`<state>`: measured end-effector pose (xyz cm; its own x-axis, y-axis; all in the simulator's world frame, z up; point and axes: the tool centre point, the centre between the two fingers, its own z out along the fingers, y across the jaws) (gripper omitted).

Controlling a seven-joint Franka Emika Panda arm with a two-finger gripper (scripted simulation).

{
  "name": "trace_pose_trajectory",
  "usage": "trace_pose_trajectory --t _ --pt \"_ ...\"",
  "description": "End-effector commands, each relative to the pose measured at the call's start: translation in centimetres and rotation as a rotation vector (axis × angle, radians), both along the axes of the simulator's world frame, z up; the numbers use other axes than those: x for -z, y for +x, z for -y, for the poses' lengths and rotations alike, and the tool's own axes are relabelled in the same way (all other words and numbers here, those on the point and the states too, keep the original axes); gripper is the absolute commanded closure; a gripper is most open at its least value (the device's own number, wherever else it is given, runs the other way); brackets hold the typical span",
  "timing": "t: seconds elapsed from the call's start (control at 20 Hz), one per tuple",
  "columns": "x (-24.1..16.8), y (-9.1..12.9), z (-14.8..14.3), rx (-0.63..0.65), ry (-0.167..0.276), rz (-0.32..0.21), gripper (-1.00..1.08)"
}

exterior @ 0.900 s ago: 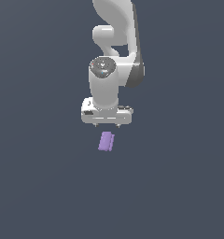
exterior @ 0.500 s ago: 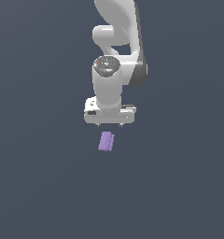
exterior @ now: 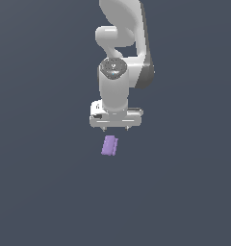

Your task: Pick up the object and move it to a goal position.

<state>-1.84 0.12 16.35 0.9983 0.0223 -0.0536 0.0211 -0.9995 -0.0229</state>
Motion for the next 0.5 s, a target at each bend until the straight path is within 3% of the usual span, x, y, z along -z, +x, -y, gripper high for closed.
trace_pose_trajectory --t 0.0,0.45 --pt "0.6 0.0 0.1 0.01 -0.001 0.002 -0.92" --pt "5.2 0.3 1.5 0.101 -0.012 0.026 -0.92"
